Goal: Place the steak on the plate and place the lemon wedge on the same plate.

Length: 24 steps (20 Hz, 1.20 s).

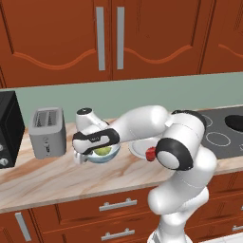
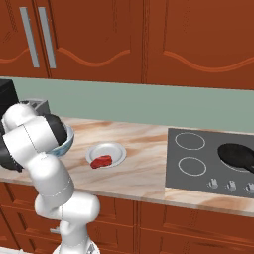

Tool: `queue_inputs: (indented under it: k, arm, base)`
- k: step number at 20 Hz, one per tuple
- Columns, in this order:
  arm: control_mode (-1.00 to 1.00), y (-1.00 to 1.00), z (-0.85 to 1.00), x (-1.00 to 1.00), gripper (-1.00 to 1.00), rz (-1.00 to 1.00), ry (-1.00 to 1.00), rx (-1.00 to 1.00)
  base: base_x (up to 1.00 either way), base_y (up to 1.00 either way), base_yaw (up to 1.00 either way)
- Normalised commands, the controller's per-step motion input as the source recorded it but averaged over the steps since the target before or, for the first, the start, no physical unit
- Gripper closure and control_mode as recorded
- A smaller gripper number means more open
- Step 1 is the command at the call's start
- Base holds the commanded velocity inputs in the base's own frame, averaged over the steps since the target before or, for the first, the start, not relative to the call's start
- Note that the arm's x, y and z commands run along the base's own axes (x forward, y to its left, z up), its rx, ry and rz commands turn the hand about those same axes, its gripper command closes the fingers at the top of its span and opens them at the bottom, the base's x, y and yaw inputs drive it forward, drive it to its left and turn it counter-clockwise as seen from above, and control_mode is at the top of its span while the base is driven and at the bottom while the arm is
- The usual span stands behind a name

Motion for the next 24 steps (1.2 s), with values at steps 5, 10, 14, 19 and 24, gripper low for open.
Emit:
queue_inputs:
  k: [5,10,14,19,24]
  arm:
    - [-1.0,-0.07,-0.04,-0.07,1.0,-0.08,0.0,0.0]
    - [-1.0,-0.16,0.08,-0.2,1.0,-0.04,0.0,0.04]
    - [-1.0,-0.25,0.16,-0.33,1.0,-0.03,-0.02,0.05]
    - [-1.0,-0.35,0.18,-0.36,1.0,-0.03,-0.07,0.09]
    - [-1.0,-0.45,0.16,-0.19,1.0,-0.02,-0.11,0.12]
  base:
    - [0.0,0.0,0.0]
    - [0.0,0.0,0.0]
    - [0.0,0.0,0.0]
    - [0.0,0.0,0.0]
    - [0.0,0.0,0.0]
